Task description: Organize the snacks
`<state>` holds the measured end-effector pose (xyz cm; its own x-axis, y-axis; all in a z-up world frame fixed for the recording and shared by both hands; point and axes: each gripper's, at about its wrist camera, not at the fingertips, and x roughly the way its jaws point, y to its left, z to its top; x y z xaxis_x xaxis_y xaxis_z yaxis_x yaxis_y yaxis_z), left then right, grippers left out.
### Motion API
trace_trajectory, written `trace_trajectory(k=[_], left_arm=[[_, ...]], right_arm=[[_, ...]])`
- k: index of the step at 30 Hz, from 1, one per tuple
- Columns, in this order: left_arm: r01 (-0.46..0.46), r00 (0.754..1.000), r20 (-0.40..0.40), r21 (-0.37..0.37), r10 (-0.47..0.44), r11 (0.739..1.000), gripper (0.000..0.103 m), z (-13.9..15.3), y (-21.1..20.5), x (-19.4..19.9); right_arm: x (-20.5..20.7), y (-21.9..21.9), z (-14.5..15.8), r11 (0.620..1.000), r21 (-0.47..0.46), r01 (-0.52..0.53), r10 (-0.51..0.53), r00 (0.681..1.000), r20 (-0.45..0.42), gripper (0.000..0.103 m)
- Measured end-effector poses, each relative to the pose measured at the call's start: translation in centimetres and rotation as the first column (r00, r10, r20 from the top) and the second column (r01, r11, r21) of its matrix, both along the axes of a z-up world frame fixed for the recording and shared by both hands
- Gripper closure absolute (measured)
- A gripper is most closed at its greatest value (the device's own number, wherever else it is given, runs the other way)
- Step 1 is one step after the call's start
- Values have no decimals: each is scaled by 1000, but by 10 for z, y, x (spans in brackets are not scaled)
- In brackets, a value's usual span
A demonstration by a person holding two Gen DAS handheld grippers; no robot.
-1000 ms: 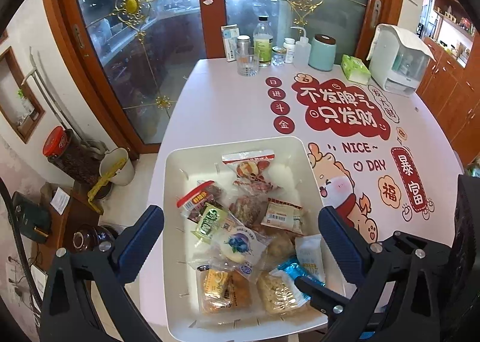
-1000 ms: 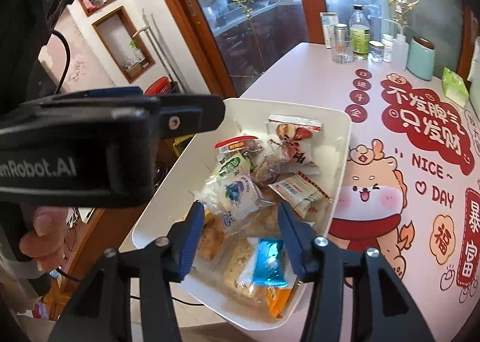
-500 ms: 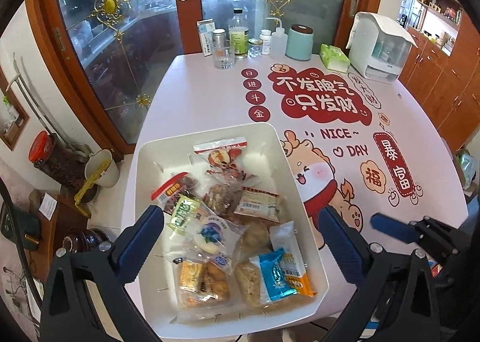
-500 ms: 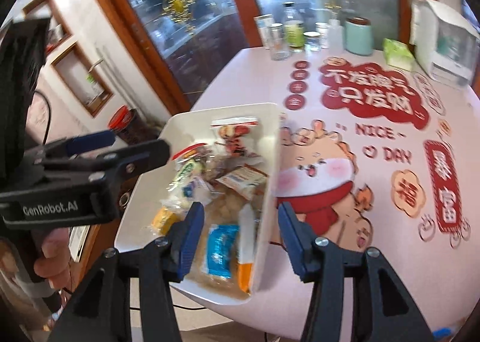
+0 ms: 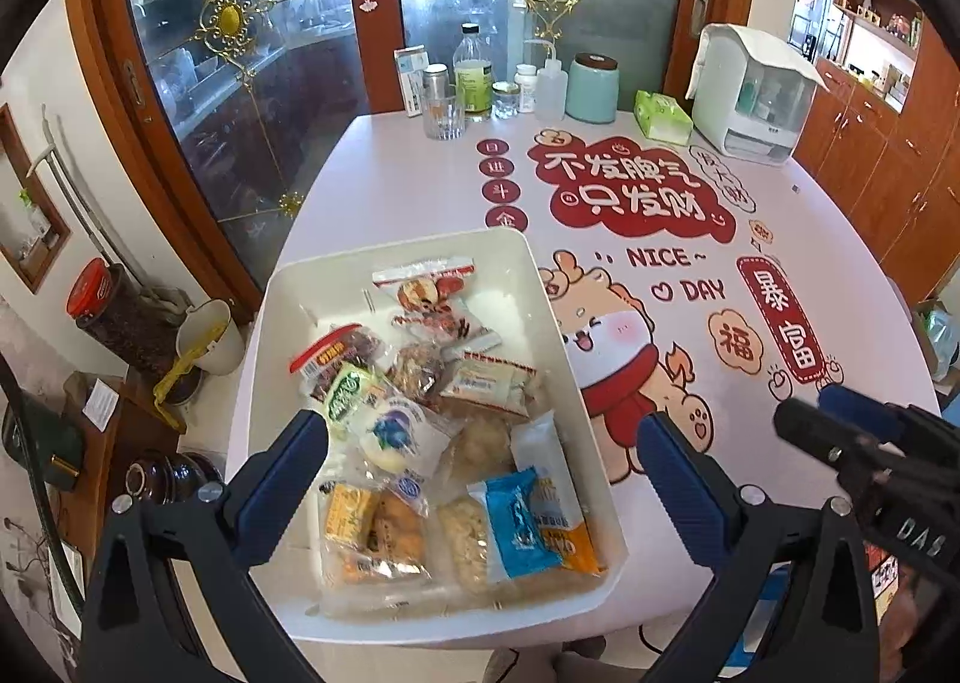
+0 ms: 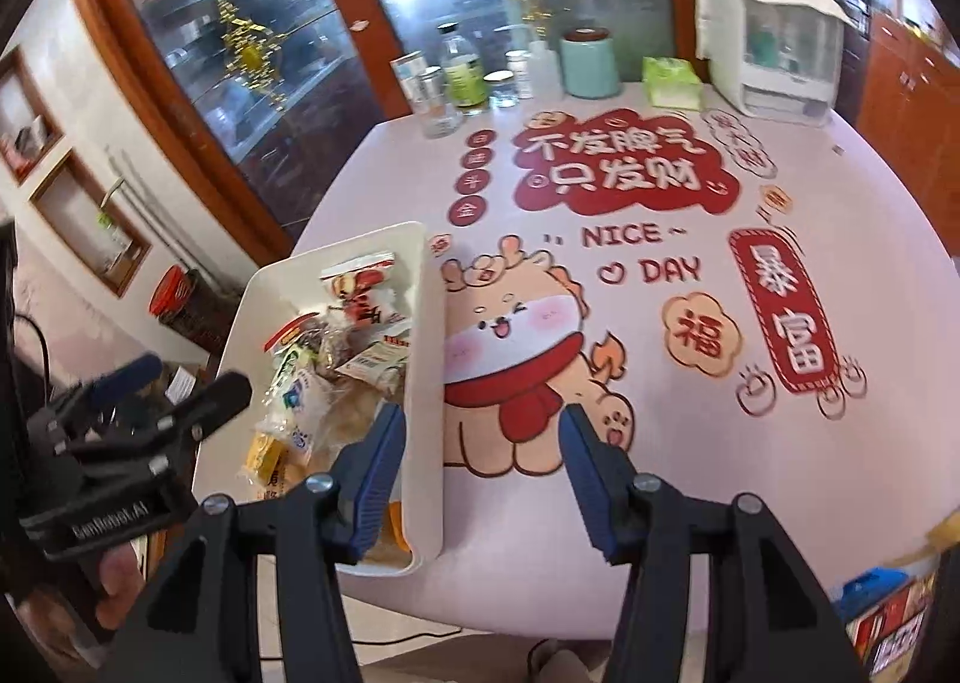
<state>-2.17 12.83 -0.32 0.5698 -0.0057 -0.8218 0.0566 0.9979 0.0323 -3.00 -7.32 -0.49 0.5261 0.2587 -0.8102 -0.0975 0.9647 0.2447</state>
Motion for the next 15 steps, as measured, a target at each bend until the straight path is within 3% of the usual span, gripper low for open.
trace_trajectory(k=[8, 15], left_arm=[[-12, 999, -34, 0, 12, 1000, 1, -5, -7, -18], [-19, 998, -52, -5, 19, 1000, 1, -8, -10, -31]], right_arm=[[-18, -7, 13, 995, -83, 55, -53, 998, 33, 40], [-30, -10, 18, 994, -91, 58, -53, 997, 48, 37]])
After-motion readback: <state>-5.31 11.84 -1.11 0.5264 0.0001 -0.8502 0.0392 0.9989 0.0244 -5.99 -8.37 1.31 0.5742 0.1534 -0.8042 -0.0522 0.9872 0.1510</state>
